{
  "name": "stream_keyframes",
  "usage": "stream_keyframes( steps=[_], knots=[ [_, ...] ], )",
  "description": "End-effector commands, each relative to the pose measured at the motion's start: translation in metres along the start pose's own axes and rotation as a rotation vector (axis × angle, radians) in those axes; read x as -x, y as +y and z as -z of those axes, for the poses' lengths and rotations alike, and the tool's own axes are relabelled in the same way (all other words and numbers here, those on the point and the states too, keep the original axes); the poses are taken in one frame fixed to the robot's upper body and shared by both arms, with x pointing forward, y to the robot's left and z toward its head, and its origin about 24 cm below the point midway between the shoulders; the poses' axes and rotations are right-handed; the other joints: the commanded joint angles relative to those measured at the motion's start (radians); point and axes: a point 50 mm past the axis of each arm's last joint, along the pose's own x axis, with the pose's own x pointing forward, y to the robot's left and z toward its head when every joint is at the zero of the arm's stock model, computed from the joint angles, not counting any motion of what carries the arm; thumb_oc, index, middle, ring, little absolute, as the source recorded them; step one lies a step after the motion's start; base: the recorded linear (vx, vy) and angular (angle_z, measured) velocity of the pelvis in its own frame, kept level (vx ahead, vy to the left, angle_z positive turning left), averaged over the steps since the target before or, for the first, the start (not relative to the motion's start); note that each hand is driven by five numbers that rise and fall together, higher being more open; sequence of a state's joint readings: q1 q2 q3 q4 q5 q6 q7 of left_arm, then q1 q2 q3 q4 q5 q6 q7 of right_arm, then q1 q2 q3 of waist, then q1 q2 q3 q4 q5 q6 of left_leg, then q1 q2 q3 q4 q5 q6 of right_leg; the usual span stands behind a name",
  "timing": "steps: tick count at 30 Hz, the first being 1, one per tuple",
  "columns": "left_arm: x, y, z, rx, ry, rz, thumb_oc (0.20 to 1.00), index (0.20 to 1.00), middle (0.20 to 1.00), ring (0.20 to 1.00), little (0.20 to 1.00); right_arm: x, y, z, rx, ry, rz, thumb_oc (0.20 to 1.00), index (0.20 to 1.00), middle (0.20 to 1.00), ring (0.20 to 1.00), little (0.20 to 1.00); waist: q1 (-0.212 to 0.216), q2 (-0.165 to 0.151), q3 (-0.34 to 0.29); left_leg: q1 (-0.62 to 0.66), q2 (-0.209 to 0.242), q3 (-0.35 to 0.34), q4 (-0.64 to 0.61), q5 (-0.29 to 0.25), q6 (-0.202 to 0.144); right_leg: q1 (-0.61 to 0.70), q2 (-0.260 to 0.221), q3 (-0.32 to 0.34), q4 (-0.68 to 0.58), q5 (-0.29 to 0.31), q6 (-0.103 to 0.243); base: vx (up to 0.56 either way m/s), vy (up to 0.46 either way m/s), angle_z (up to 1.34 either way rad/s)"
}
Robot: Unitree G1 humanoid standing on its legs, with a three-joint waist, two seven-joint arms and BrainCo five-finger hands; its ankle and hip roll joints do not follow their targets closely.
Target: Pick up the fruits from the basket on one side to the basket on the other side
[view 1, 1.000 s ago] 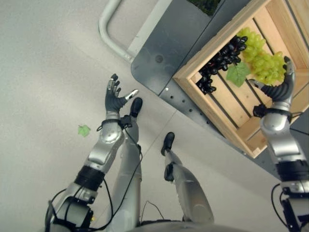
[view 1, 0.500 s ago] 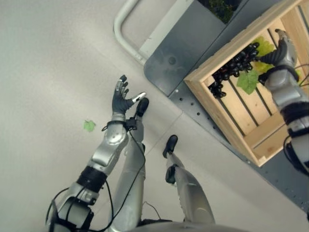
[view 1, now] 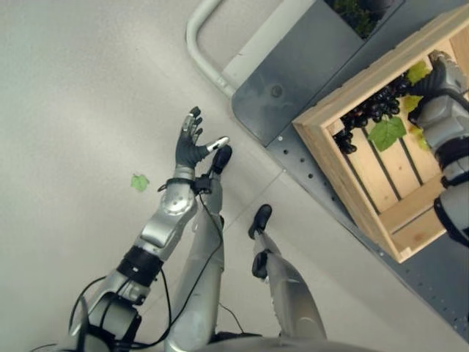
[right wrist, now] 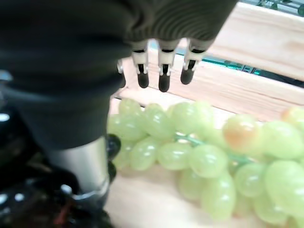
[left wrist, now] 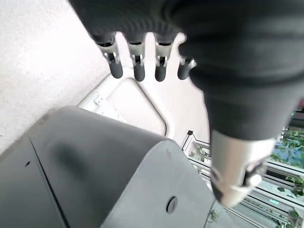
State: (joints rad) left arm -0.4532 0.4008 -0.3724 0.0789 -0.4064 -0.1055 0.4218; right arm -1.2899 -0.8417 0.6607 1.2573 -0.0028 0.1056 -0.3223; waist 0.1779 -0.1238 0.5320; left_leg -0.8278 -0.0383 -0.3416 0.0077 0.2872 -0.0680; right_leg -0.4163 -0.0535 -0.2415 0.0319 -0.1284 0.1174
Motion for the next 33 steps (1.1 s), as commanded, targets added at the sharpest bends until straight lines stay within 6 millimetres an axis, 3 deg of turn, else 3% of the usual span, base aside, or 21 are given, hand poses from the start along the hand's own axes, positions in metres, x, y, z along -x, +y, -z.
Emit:
stream_keyframes(
  steps=[1,7,9,14,19,23,31,33],
  knots=[
    [-0.002,-0.01,-0.024,0.076,-0.126,0.028,1.0,1.0,1.0,1.0,1.0,0.002,0.004,0.002,-0.086,-0.009,0.002,1.0,1.0,1.0,1.0,1.0,0.002,0.019,-0.012,0.006,0.074,0.062,0.067,-0.153,-0.089,-0.009,-0.083,0.013,-0.028,0.044,0.072,0.01,0.023,0.04],
    [-0.001,0.0,-0.023,0.079,-0.125,-0.031,1.0,1.0,1.0,1.0,1.0,0.025,0.038,0.042,-0.335,0.075,-0.014,1.0,1.0,1.0,1.0,1.0,-0.022,0.009,-0.012,0.005,0.08,0.066,0.063,-0.156,-0.087,-0.016,-0.08,0.016,-0.026,0.034,0.07,0.01,0.0,0.04],
    [-0.002,0.003,-0.024,0.074,-0.125,-0.044,1.0,1.0,1.0,1.0,1.0,0.029,0.042,0.048,-0.365,0.081,-0.008,1.0,1.0,1.0,1.0,1.0,-0.027,0.009,-0.012,-0.004,0.08,0.063,0.064,-0.15,-0.085,-0.027,-0.079,0.017,-0.023,0.038,0.07,-0.02,0.015,0.09],
    [0.004,0.013,-0.012,0.065,-0.077,-0.108,1.0,1.0,1.0,1.0,1.0,0.076,0.084,0.085,-0.543,0.172,0.001,1.0,1.0,1.0,1.0,1.0,-0.075,0.007,-0.012,0.008,0.084,0.076,0.072,-0.163,-0.08,-0.034,-0.083,0.035,-0.008,0.024,0.062,-0.01,0.006,0.01],
    [0.009,0.017,-0.005,0.07,-0.047,-0.142,1.0,1.0,1.0,1.0,1.0,0.114,0.112,0.097,-0.606,0.209,-0.032,1.0,1.0,1.0,1.0,1.0,-0.102,0.01,-0.012,0.009,0.084,0.093,0.082,-0.167,-0.076,-0.05,-0.087,0.054,0.005,0.022,0.058,-0.03,0.015,-0.09],
    [0.011,0.019,-0.002,0.071,-0.036,-0.153,1.0,1.0,1.0,1.0,1.0,0.134,0.127,0.094,-0.642,0.211,-0.069,1.0,1.0,1.0,1.0,1.0,-0.116,0.011,-0.012,0.011,0.088,0.102,0.088,-0.168,-0.073,-0.058,-0.088,0.071,0.01,0.022,0.057,-0.03,0.001,-0.2],
    [0.015,0.016,0.001,0.076,-0.02,-0.138,1.0,1.0,1.0,1.0,1.0,0.134,0.137,0.088,-0.647,0.23,-0.103,1.0,1.0,1.0,1.0,1.0,-0.117,0.024,-0.012,0.021,0.088,0.121,0.088,-0.17,-0.067,-0.071,-0.091,0.093,0.019,0.029,0.054,-0.03,0.01,-0.09],
    [0.014,0.011,0.001,0.09,-0.021,-0.11,1.0,1.0,1.0,1.0,1.0,0.126,0.142,0.098,-0.632,0.313,-0.116,1.0,1.0,1.0,1.0,1.0,-0.108,0.035,-0.012,0.024,0.086,0.126,0.086,-0.168,-0.066,-0.074,-0.092,0.098,0.018,0.035,0.056,-0.02,0.012,-0.02]
  ],
)
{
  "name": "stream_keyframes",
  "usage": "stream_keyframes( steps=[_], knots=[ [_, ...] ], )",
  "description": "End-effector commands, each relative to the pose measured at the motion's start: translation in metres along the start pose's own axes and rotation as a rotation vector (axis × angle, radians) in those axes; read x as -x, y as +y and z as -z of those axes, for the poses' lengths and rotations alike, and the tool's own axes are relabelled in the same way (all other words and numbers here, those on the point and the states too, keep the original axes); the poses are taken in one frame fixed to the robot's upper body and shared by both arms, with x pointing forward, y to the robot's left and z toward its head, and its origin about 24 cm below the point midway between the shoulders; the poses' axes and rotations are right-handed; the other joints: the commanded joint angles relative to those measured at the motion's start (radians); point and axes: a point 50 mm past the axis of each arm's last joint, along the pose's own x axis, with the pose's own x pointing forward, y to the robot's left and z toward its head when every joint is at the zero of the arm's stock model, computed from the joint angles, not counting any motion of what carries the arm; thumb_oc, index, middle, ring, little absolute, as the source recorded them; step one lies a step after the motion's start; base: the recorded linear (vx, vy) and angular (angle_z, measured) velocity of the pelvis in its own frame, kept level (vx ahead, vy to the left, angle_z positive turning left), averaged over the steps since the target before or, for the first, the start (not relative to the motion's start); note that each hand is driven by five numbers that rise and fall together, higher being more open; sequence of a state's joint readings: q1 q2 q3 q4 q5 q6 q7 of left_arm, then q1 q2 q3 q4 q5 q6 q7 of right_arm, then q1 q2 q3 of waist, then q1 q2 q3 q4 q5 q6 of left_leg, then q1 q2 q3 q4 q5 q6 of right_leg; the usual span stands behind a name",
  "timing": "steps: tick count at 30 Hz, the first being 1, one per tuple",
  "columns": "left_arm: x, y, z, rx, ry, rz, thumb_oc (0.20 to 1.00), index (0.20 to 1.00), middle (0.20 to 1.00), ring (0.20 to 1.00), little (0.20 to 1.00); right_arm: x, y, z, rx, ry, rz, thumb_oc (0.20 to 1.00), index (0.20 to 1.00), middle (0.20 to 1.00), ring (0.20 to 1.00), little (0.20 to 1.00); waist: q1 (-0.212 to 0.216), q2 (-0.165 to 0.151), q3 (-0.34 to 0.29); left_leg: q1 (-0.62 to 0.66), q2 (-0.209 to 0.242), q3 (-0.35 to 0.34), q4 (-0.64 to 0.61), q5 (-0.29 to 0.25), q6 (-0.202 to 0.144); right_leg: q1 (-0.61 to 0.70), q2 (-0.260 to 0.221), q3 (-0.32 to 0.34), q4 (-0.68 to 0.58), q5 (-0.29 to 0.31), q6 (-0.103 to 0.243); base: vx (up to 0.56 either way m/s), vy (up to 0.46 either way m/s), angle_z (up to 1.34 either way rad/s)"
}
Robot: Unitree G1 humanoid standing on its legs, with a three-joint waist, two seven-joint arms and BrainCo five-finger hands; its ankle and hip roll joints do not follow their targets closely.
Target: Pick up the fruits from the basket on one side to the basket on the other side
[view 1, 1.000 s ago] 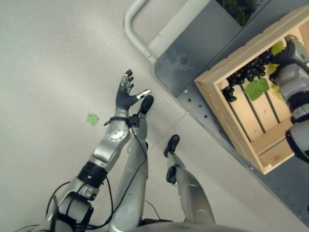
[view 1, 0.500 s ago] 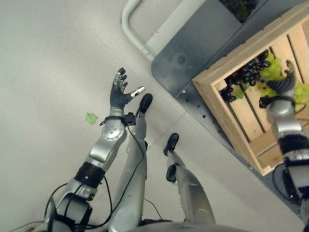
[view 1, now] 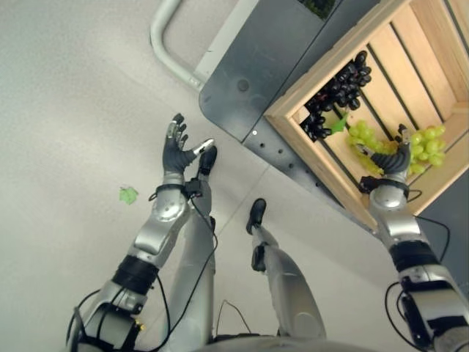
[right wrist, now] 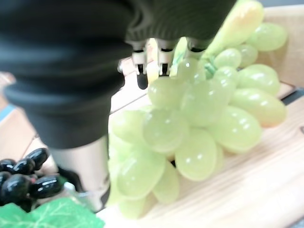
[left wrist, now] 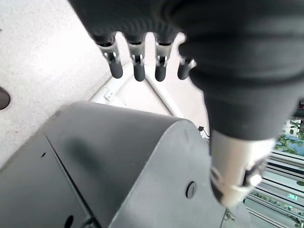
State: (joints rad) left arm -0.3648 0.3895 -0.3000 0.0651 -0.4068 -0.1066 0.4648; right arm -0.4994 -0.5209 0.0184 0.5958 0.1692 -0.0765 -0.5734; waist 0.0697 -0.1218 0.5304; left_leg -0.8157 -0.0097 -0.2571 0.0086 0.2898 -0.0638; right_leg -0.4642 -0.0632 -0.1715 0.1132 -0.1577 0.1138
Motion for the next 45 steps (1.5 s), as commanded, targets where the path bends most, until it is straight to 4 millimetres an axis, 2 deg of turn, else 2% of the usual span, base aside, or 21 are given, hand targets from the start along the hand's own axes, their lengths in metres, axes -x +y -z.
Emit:
stream_keyframes(
  steps=[1,4,10,13,19,22,26,29,35,38,39,45],
  knots=[
    [0.003,-0.011,-0.012,0.078,-0.066,0.028,1.0,1.0,1.0,1.0,1.0,0.002,-0.012,0.048,0.117,0.222,-0.015,1.0,1.0,1.0,1.0,1.0,0.002,0.036,-0.01,0.013,0.057,0.043,0.084,-0.169,-0.07,-0.027,-0.083,0.029,-0.063,0.066,0.059,-0.03,0.004,-0.07],
    [0.003,-0.017,-0.013,0.08,-0.068,0.063,1.0,1.0,1.0,1.0,1.0,-0.009,-0.02,0.049,0.177,0.256,-0.007,1.0,1.0,1.0,1.0,1.0,0.011,0.046,-0.01,0.018,0.055,0.047,0.08,-0.168,-0.069,-0.026,-0.085,0.029,-0.065,0.071,0.061,-0.02,0.006,-0.05],
    [0.0,-0.027,-0.016,0.015,-0.086,0.153,1.0,1.0,1.0,1.0,1.0,-0.028,-0.029,0.033,0.27,0.222,-0.015,1.0,1.0,1.0,1.0,1.0,0.014,0.058,-0.01,0.023,0.052,0.059,0.08,-0.168,-0.066,-0.037,-0.091,0.038,-0.064,0.083,0.065,-0.01,0.019,-0.07],
    [-0.002,-0.033,-0.027,-0.074,-0.149,0.229,1.0,1.0,1.0,1.0,1.0,-0.04,-0.034,0.02,0.39,0.178,-0.038,1.0,1.0,1.0,1.0,1.0,0.011,0.061,-0.01,0.03,0.055,0.067,0.076,-0.166,-0.065,-0.039,-0.093,0.048,-0.064,0.088,0.067,-0.01,0.021,-0.04],
    [-0.007,-0.041,-0.046,-0.168,-0.254,0.307,1.0,1.0,1.0,1.0,1.0,-0.049,-0.039,0.014,0.539,0.169,-0.095,1.0,1.0,1.0,1.0,1.0,0.012,0.065,-0.01,0.028,0.057,0.07,0.071,-0.156,-0.064,-0.048,-0.093,0.048,-0.06,0.095,0.07,0.0,0.0,0.0],
    [-0.008,-0.045,-0.056,-0.202,-0.303,0.357,1.0,1.0,1.0,1.0,1.0,-0.048,-0.038,0.019,0.624,0.171,-0.152,1.0,1.0,1.0,1.0,1.0,0.011,0.07,-0.01,0.031,0.059,0.07,0.07,-0.152,-0.064,-0.05,-0.091,0.046,-0.056,0.097,0.07,0.0,0.0,0.0],
    [-0.007,-0.048,-0.054,-0.206,-0.296,0.382,1.0,1.0,1.0,1.0,1.0,-0.041,-0.029,0.025,0.68,0.152,-0.214,1.0,1.0,1.0,1.0,1.0,0.004,0.066,-0.01,0.048,0.062,0.074,0.065,-0.156,-0.063,-0.041,-0.092,0.049,-0.056,0.093,0.069,0.0,0.0,0.0],
    [-0.008,-0.042,-0.05,-0.22,-0.279,0.366,1.0,1.0,1.0,1.0,1.0,-0.038,-0.024,0.022,0.708,0.099,-0.268,1.0,1.0,1.0,1.0,1.0,-0.007,0.058,-0.01,0.048,0.066,0.078,0.065,-0.156,-0.064,-0.045,-0.091,0.055,-0.055,0.094,0.07,0.0,0.0,0.0],
    [-0.009,-0.027,-0.043,-0.241,-0.241,0.312,1.0,1.0,1.0,1.0,1.0,-0.032,-0.029,0.0,0.857,-0.094,-0.338,1.0,1.0,1.0,1.0,1.0,-0.035,0.034,-0.01,0.044,0.073,0.086,0.063,-0.149,-0.064,-0.058,-0.087,0.067,-0.054,0.098,0.069,0.0,-0.004,-0.05],
    [-0.01,-0.025,-0.043,-0.246,-0.24,0.305,1.0,1.0,1.0,1.0,1.0,-0.03,-0.034,-0.002,0.893,-0.123,-0.35,1.0,1.0,1.0,1.0,1.0,-0.041,0.031,-0.01,0.047,0.073,0.085,0.064,-0.149,-0.064,-0.055,-0.088,0.066,-0.055,0.098,0.069,0.0,-0.002,-0.01],
    [-0.01,-0.024,-0.043,-0.248,-0.238,0.302,1.0,1.0,1.0,1.0,1.0,-0.029,-0.039,-0.008,0.944,-0.157,-0.35,1.0,1.0,1.0,1.0,1.0,-0.044,0.028,-0.01,0.047,0.073,0.087,0.064,-0.149,-0.064,-0.055,-0.09,0.066,-0.054,0.098,0.069,0.01,-0.015,-0.03],
    [-0.011,-0.018,-0.041,-0.251,-0.218,0.287,1.0,1.0,1.0,1.0,1.0,-0.019,-0.046,-0.025,1.004,-0.25,-0.417,1.0,1.0,1.0,1.0,1.0,-0.055,0.015,-0.01,0.059,0.071,0.089,0.066,-0.158,-0.063,-0.047,-0.092,0.068,-0.051,0.091,0.068,0.0,-0.004,-0.02]
  ],
)
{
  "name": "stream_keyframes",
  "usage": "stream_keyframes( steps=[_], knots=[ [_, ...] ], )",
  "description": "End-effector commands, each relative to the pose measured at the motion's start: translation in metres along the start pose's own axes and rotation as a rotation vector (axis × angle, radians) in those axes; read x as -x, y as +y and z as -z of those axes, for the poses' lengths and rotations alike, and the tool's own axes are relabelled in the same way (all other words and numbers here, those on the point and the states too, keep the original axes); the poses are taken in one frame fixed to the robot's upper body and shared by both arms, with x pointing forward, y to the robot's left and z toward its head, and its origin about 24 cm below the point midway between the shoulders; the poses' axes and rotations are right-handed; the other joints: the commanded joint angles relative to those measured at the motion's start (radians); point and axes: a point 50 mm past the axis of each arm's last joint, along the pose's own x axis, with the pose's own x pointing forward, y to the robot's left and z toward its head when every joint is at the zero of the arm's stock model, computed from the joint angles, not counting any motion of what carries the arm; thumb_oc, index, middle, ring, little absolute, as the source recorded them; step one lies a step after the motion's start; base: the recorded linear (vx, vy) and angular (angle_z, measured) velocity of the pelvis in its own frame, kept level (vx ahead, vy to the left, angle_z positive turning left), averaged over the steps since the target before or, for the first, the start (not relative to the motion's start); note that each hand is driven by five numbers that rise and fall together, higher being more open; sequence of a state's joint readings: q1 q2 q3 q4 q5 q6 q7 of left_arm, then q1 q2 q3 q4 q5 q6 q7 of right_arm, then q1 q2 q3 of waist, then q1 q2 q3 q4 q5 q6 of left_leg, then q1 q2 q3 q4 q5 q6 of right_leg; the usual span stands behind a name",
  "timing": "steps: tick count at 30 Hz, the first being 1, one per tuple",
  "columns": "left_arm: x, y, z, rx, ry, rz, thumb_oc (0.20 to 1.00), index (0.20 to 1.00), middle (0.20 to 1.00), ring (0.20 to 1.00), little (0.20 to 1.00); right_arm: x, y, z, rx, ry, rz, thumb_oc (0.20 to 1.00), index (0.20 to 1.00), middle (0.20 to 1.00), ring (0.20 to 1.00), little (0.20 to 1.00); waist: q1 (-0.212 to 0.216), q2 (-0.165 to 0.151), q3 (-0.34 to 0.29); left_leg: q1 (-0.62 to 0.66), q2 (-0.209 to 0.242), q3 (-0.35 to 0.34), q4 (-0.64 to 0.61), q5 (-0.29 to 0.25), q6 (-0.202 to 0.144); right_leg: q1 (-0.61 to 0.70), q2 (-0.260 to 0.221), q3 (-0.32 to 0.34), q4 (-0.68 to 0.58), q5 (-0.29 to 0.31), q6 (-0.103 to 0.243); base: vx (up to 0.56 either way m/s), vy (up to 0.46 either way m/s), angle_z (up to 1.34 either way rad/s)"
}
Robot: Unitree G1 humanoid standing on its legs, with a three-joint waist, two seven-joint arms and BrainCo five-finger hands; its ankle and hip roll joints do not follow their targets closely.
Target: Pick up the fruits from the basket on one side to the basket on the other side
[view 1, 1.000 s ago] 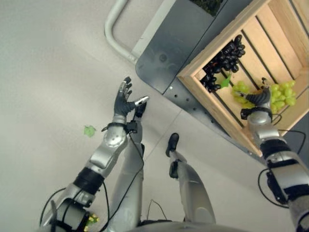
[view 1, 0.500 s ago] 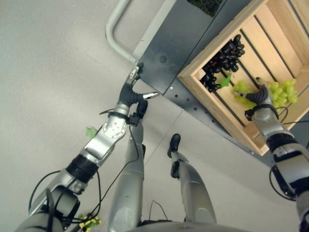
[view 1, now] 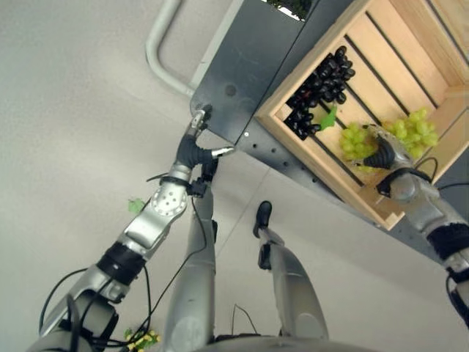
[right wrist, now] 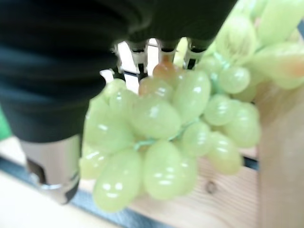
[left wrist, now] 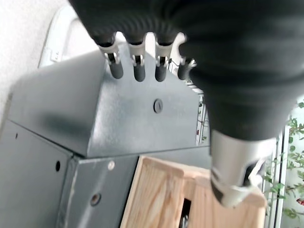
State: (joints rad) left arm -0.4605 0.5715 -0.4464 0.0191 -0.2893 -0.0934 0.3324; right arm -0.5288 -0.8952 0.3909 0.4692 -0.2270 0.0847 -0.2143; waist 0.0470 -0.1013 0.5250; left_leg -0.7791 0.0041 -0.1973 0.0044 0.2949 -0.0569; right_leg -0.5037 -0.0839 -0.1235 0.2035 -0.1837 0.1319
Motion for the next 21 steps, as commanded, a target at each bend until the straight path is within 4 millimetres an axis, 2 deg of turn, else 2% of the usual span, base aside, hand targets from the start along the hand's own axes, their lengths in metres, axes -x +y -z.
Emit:
stream_keyframes(
  steps=[1,6,9,13,15,17,19,21],
  knots=[
    [-0.008,0.004,-0.018,0.02,-0.087,-0.032,1.0,1.0,1.0,1.0,1.0,0.014,-0.024,0.025,0.15,0.043,-0.015,1.0,1.0,1.0,1.0,1.0,-0.032,-0.006,-0.005,0.014,0.057,0.028,0.07,-0.156,-0.069,-0.016,-0.07,0.02,-0.14,0.123,0.05,0.0,0.0,0.0],
    [-0.009,0.001,-0.018,0.026,-0.083,-0.012,1.0,1.0,1.0,1.0,1.0,0.018,-0.029,0.026,0.198,0.031,-0.034,1.0,1.0,1.0,1.0,1.0,-0.031,-0.005,-0.005,0.016,0.057,0.027,0.071,-0.153,-0.068,-0.011,-0.07,0.021,-0.138,0.121,0.049,-0.01,0.002,-0.02],
    [-0.011,-0.001,-0.022,0.033,-0.101,-0.003,1.0,1.0,1.0,1.0,1.0,0.011,-0.028,0.031,0.237,0.07,-0.033,1.0,1.0,1.0,1.0,1.0,-0.022,0.0,-0.005,0.019,0.057,0.026,0.071,-0.153,-0.068,-0.008,-0.07,0.021,-0.14,0.123,0.047,0.0,0.0,0.0],
    [-0.014,-0.009,-0.027,0.061,-0.119,0.01,1.0,1.0,1.0,1.0,1.0,-0.006,-0.015,0.03,0.287,0.126,-0.057,1.0,1.0,1.0,1.0,1.0,-0.005,0.01,-0.005,0.02,0.057,0.025,0.071,-0.153,-0.067,-0.008,-0.071,0.021,-0.14,0.126,0.046,0.0,0.0,0.0],
    [-0.015,-0.009,-0.028,0.072,-0.123,0.007,1.0,1.0,1.0,1.0,1.0,-0.012,-0.01,0.024,0.289,0.128,-0.057,1.0,1.0,1.0,1.0,1.0,-0.006,0.01,-0.005,0.018,0.056,0.026,0.071,-0.153,-0.066,-0.009,-0.07,0.023,-0.14,0.127,0.046,0.0,0.0,0.0],
    [-0.017,-0.016,-0.029,0.096,-0.129,0.005,1.0,1.0,1.0,1.0,1.0,-0.021,0.005,0.015,0.258,0.144,-0.064,1.0,1.0,1.0,1.0,1.0,0.004,0.017,-0.005,0.019,0.055,0.026,0.07,-0.152,-0.065,-0.012,-0.069,0.026,-0.14,0.128,0.045,0.0,0.0,0.0],
    [-0.018,-0.015,-0.03,0.103,-0.13,-0.005,1.0,1.0,1.0,1.0,1.0,-0.026,0.007,0.008,0.241,0.135,-0.059,1.0,1.0,1.0,1.0,1.0,0.003,0.017,-0.005,0.018,0.055,0.027,0.068,-0.152,-0.065,-0.015,-0.069,0.028,-0.14,0.127,0.043,0.0,0.007,-0.06],
    [-0.02,-0.018,-0.032,0.115,-0.138,-0.017,1.0,1.0,1.0,1.0,1.0,-0.031,0.018,-0.004,0.17,0.138,-0.037,1.0,1.0,1.0,1.0,1.0,0.006,0.02,-0.005,0.018,0.055,0.026,0.067,-0.152,-0.065,-0.017,-0.067,0.026,-0.139,0.127,0.042,0.0,0.008,-0.09]
  ],
)
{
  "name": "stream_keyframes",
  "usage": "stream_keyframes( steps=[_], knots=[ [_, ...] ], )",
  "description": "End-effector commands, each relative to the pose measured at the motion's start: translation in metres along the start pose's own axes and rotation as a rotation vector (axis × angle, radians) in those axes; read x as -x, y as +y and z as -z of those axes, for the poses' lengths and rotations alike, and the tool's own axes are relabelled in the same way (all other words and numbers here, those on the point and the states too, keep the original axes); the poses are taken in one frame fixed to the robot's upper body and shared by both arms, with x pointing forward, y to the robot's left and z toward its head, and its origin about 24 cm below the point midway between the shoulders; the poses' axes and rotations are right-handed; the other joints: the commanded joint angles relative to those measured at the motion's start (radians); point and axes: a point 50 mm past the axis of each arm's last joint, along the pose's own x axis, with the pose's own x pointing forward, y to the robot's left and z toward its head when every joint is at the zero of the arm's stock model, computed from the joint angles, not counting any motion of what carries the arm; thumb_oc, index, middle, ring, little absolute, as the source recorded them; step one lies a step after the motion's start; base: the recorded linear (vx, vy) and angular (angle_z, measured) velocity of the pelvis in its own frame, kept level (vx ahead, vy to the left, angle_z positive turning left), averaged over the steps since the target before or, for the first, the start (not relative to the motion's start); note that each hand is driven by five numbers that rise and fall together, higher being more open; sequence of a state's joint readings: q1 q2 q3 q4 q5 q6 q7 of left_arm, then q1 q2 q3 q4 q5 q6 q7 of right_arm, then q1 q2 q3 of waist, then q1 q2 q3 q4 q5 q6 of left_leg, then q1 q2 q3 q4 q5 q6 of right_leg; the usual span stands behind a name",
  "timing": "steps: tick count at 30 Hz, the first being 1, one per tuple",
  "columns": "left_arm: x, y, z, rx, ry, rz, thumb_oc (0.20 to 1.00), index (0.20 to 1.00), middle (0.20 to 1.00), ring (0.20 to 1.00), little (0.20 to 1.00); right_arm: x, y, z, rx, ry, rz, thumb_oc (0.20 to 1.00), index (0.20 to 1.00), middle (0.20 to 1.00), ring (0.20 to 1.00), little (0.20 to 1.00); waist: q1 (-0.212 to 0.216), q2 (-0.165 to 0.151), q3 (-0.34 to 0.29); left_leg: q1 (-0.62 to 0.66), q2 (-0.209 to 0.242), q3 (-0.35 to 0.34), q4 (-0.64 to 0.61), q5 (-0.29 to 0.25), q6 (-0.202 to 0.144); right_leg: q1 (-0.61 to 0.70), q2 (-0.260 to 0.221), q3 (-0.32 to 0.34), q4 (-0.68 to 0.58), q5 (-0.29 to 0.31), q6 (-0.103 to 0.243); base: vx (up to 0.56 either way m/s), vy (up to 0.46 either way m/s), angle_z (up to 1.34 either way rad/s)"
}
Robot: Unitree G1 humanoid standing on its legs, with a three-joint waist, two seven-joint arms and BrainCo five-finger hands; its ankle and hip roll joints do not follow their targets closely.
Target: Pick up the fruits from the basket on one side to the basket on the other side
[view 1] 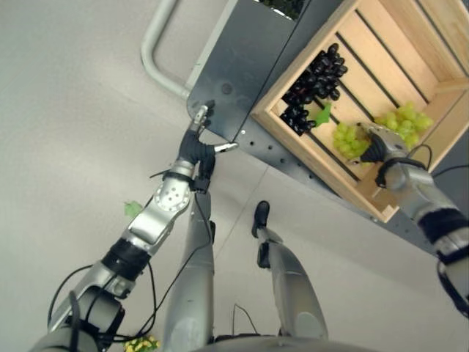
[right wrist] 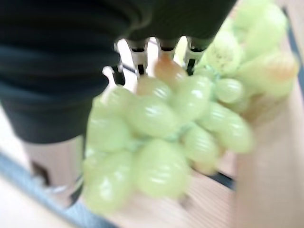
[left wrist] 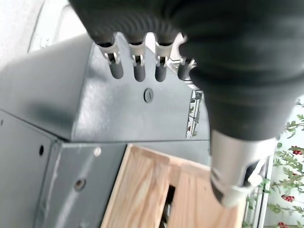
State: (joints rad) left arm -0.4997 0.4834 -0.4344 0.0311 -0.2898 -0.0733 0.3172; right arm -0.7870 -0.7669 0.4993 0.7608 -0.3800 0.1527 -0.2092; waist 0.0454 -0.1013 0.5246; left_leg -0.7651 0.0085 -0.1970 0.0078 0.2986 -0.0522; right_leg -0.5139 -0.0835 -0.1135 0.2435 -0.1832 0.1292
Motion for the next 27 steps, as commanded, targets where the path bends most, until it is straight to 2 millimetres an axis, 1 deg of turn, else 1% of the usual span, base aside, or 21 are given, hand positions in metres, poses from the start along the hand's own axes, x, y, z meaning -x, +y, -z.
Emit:
stream_keyframes(
  steps=[1,4,8,9,11,12,13,14,16,17,18,19,21,22,23,24,25,27],
  knots=[
    [-0.011,-0.004,-0.023,0.041,-0.12,-0.027,1.0,1.0,1.0,1.0,1.0,0.004,0.023,0.007,0.031,0.043,-0.05,1.0,1.0,1.0,1.0,1.0,0.007,0.021,-0.005,0.004,0.051,0.025,0.062,-0.155,-0.07,-0.007,-0.067,0.016,-0.179,0.126,0.045,0.01,0.008,0.04],
    [-0.012,-0.003,-0.024,0.039,-0.123,-0.041,1.0,1.0,1.0,1.0,1.0,0.004,0.033,-0.001,0.064,0.029,-0.068,1.0,1.0,1.0,1.0,1.0,0.01,0.025,-0.005,0.004,0.051,0.025,0.06,-0.155,-0.071,-0.007,-0.066,0.011,-0.179,0.124,0.044,0.0,0.003,-0.01],
    [-0.014,-0.005,-0.025,0.054,-0.131,-0.05,1.0,1.0,1.0,1.0,1.0,0.005,0.048,0.0,0.161,0.05,-0.137,1.0,1.0,1.0,1.0,1.0,0.02,0.03,-0.005,0.004,0.05,0.021,0.056,-0.153,-0.073,-0.002,-0.067,0.005,-0.183,0.125,0.044,0.0,0.0,-0.01],
    [-0.014,-0.005,-0.025,0.054,-0.131,-0.051,1.0,1.0,1.0,1.0,1.0,0.005,0.048,0.0,0.161,0.049,-0.136,1.0,1.0,1.0,1.0,1.0,0.019,0.03,-0.005,0.004,0.051,0.021,0.056,-0.153,-0.073,-0.001,-0.067,0.005,-0.183,0.125,0.044,0.0,0.0,0.0],
    [-0.016,-0.008,-0.027,0.073,-0.139,-0.048,1.0,1.0,1.0,1.0,1.0,0.005,0.057,0.0,0.182,0.077,-0.172,1.0,1.0,1.0,1.0,1.0,0.026,0.034,-0.005,0.003,0.051,0.02,0.056,-0.151,-0.074,-0.001,-0.067,0.001,-0.183,0.126,0.044,0.0,0.0,0.0],
    [-0.016,-0.009,-0.028,0.081,-0.142,-0.049,1.0,1.0,1.0,1.0,1.0,0.005,0.059,0.0,0.175,0.093,-0.168,0.922,0.922,0.922,0.922,0.922,0.029,0.036,-0.005,0.002,0.051,0.019,0.056,-0.151,-0.074,-0.001,-0.067,0.0,-0.182,0.126,0.044,0.0,0.0,0.0],
    [-0.015,-0.01,-0.027,0.084,-0.139,-0.051,1.0,1.0,1.0,1.0,1.0,0.007,0.064,0.001,0.171,0.105,-0.181,0.9,0.9,0.9,0.9,0.9,0.03,0.035,-0.005,0.014,0.049,0.02,0.055,-0.158,-0.075,0.011,-0.068,-0.001,-0.182,0.119,0.044,0.0,0.0,0.0],
    [-0.017,-0.011,-0.029,0.091,-0.146,-0.051,1.0,1.0,1.0,1.0,1.0,0.007,0.066,0.002,0.17,0.117,-0.181,0.918,0.918,0.918,0.918,0.918,0.033,0.038,-0.005,0.004,0.048,0.017,0.056,-0.152,-0.074,0.003,-0.067,-0.002,-0.183,0.126,0.044,0.01,-0.009,0.03],
    [-0.016,-0.012,-0.029,0.098,-0.145,-0.051,1.0,1.0,1.0,1.0,1.0,0.012,0.077,0.005,0.208,0.134,-0.219,0.959,0.959,0.959,0.959,0.959,0.041,0.044,-0.005,0.013,0.046,0.016,0.057,-0.158,-0.074,0.012,-0.068,-0.005,-0.181,0.119,0.044,0.0,0.01,0.11],
    [-0.017,-0.012,-0.03,0.097,-0.15,-0.051,1.0,1.0,1.0,1.0,1.0,0.011,0.075,0.005,0.207,0.134,-0.213,1.0,1.0,1.0,1.0,1.0,0.042,0.046,-0.005,0.003,0.047,0.015,0.058,-0.151,-0.073,0.003,-0.066,-0.005,-0.182,0.125,0.045,-0.02,0.027,0.17],
    [-0.018,-0.012,-0.031,0.095,-0.155,-0.05,1.0,1.0,1.0,1.0,1.0,0.015,0.083,0.006,0.251,0.133,-0.25,1.0,1.0,1.0,1.0,1.0,0.046,0.051,-0.005,0.001,0.046,0.015,0.058,-0.15,-0.074,0.003,-0.066,-0.007,-0.18,0.124,0.045,0.0,0.011,0.12],
    [-0.017,-0.013,-0.029,0.098,-0.148,-0.051,1.0,1.0,1.0,1.0,1.0,0.019,0.09,0.007,0.295,0.13,-0.282,1.0,1.0,1.0,1.0,1.0,0.047,0.051,-0.005,0.014,0.045,0.016,0.057,-0.158,-0.075,0.016,-0.068,-0.008,-0.18,0.117,0.045,0.01,0.008,0.09],
    [-0.017,-0.012,-0.029,0.1,-0.146,-0.058,1.0,1.0,1.0,1.0,1.0,0.022,0.096,0.005,0.331,0.121,-0.313,1.0,1.0,1.0,1.0,1.0,0.046,0.05,-0.005,0.018,0.046,0.015,0.055,-0.158,-0.074,0.019,-0.069,-0.009,-0.179,0.116,0.044,0.0,0.0,0.0],
    [-0.019,-0.012,-0.029,0.098,-0.146,-0.062,1.0,1.0,1.0,1.0,1.0,0.022,0.098,0.001,0.34,0.114,-0.324,0.9,0.9,0.9,0.9,0.9,0.046,0.049,-0.005,0.011,0.047,0.014,0.055,-0.151,-0.074,0.012,-0.067,-0.007,-0.179,0.121,0.044,0.0,0.0,0.0],
    [-0.018,-0.013,-0.027,0.099,-0.136,-0.063,1.0,1.0,1.0,1.0,1.0,0.024,0.104,-0.003,0.341,0.102,-0.343,0.583,0.583,0.583,0.583,0.583,0.044,0.046,-0.005,0.024,0.047,0.015,0.053,-0.158,-0.074,0.022,-0.068,-0.006,-0.177,0.114,0.044,0.0,0.0,0.0],
    [-0.02,-0.013,-0.027,0.096,-0.136,-0.061,1.0,1.0,1.0,1.0,1.0,0.023,0.104,-0.008,0.325,0.092,-0.336,0.2,0.2,0.2,0.2,0.2,0.044,0.046,-0.005,0.018,0.047,0.014,0.053,-0.151,-0.073,0.014,-0.066,-0.005,-0.178,0.121,0.044,0.0,0.0,0.0],
    [-0.019,-0.013,-0.027,0.097,-0.134,-0.064,1.0,1.0,1.0,1.0,1.0,0.027,0.111,-0.012,0.304,0.079,-0.347,0.2,0.2,0.2,0.2,0.2,0.041,0.043,-0.005,0.029,0.048,0.015,0.052,-0.158,-0.074,0.024,-0.067,-0.003,-0.178,0.116,0.044,0.0,0.0,0.0],
    [-0.022,-0.013,-0.03,0.103,-0.147,-0.075,1.0,1.0,1.0,1.0,1.0,0.03,0.119,-0.027,0.254,0.053,-0.354,0.2,0.2,0.2,0.2,0.2,0.038,0.041,-0.005,0.02,0.051,0.013,0.052,-0.15,-0.073,0.016,-0.064,-0.004,-0.18,0.123,0.044,0.0,0.0,0.0]
  ],
)
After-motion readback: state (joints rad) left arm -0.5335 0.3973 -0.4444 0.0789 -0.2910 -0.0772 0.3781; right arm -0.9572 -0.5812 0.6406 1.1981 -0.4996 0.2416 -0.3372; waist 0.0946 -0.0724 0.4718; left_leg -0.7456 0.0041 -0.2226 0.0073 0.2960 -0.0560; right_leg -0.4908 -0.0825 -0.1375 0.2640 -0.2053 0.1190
